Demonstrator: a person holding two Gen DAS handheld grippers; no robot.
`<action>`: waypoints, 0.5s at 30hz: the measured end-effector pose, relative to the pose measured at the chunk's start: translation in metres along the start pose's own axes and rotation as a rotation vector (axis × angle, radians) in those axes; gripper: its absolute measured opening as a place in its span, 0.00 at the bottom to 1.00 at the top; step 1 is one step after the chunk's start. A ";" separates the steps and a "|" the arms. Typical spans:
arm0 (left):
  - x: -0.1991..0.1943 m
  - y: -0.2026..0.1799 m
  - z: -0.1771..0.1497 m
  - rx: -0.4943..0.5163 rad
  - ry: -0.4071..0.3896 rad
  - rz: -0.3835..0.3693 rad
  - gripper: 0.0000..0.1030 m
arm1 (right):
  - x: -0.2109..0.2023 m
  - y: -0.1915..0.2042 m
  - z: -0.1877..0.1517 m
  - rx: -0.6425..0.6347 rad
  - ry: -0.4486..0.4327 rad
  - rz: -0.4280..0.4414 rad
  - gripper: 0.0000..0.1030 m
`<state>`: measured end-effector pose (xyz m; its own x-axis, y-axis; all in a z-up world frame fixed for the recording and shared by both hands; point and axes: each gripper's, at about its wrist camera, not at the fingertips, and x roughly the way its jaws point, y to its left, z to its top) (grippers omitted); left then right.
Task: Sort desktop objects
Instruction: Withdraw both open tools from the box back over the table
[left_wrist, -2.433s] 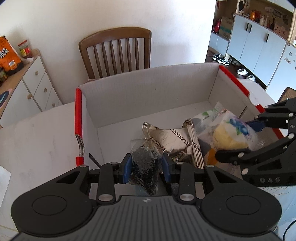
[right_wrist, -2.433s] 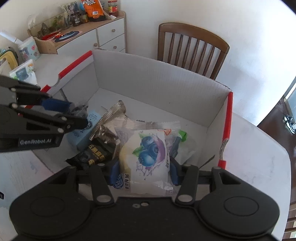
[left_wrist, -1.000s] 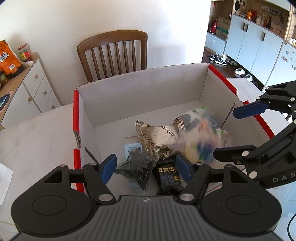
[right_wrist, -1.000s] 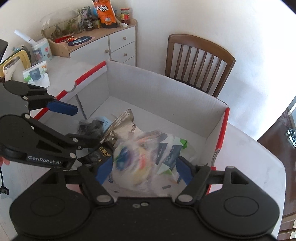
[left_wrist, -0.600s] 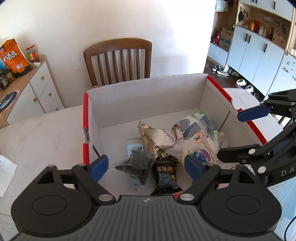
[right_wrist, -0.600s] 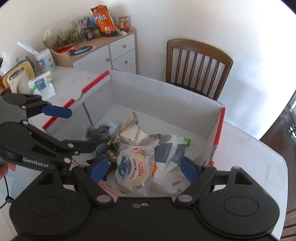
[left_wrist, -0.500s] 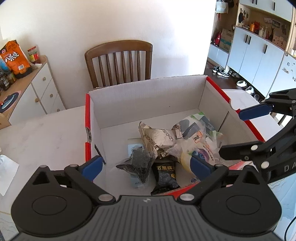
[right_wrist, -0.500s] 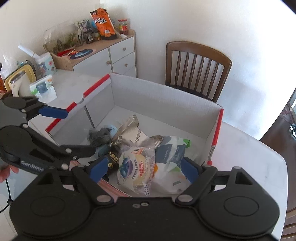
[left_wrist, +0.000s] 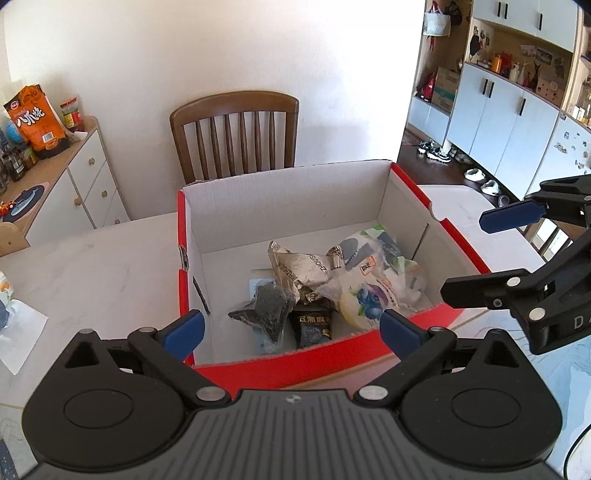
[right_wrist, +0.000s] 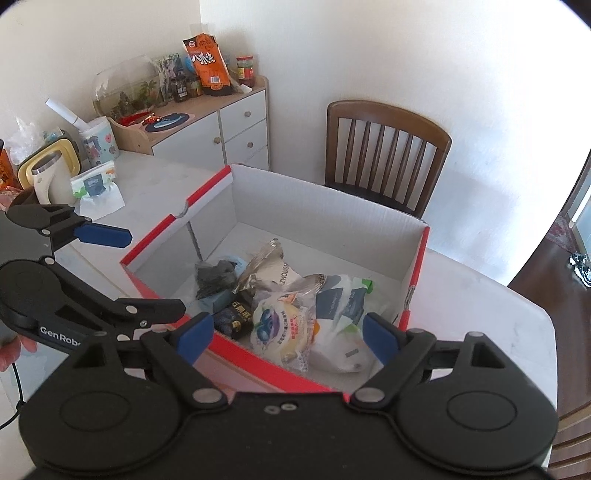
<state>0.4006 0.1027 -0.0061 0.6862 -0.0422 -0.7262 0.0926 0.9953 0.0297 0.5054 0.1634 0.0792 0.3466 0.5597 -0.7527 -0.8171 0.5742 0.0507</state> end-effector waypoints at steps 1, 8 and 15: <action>-0.003 0.000 -0.002 0.001 -0.003 -0.001 0.99 | -0.003 0.001 -0.001 0.000 -0.003 -0.003 0.85; -0.027 -0.001 -0.012 -0.004 -0.031 -0.006 0.99 | -0.027 0.012 -0.013 0.009 -0.027 -0.012 0.85; -0.051 0.000 -0.028 0.001 -0.050 -0.020 0.99 | -0.047 0.027 -0.028 0.020 -0.062 -0.010 0.85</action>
<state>0.3450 0.1078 0.0119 0.7195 -0.0669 -0.6913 0.1079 0.9940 0.0162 0.4545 0.1358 0.0972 0.3833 0.5891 -0.7114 -0.8042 0.5916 0.0566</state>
